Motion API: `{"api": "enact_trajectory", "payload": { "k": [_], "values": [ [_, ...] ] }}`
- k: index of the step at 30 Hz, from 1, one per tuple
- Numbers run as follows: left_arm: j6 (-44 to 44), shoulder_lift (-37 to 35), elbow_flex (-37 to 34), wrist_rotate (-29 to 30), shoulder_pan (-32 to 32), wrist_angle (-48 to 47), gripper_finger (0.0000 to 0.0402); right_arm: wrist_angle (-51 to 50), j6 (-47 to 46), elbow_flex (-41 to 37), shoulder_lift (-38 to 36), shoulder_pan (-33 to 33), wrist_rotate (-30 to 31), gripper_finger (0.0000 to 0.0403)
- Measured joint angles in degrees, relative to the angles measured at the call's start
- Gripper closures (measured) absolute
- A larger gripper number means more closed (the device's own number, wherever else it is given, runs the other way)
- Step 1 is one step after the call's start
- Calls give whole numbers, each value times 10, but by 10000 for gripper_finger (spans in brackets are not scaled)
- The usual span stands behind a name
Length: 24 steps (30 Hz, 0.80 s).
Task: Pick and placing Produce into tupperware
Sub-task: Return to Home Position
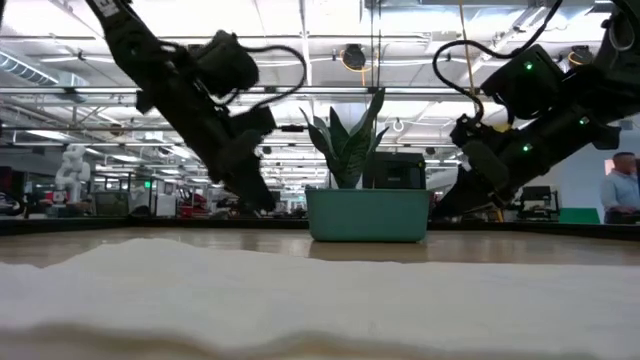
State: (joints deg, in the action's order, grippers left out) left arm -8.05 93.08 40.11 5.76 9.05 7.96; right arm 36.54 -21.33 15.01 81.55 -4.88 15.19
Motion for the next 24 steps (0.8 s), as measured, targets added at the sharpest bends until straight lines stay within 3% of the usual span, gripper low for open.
{"api": "enact_trajectory", "payload": {
  "k": [3, 8, 14, 19, 24],
  "values": [
    [15, -46, -14, 15, -12, -36, 330, -2, 7, -17, -37, -7, 0, 379],
    [18, -144, -62, 100, -37, -97, 331, -36, 20, -57, -138, -12, 0, 400],
    [18, -278, -137, 92, -59, -71, 392, -73, 41, -89, -270, -9, -3, 402],
    [43, -370, -174, 114, -92, -47, 399, -151, 65, -90, -365, 9, -4, 403],
    [77, -448, -189, 185, -143, -45, 400, -161, 90, -90, -444, 30, -3, 403]
  ]
}}
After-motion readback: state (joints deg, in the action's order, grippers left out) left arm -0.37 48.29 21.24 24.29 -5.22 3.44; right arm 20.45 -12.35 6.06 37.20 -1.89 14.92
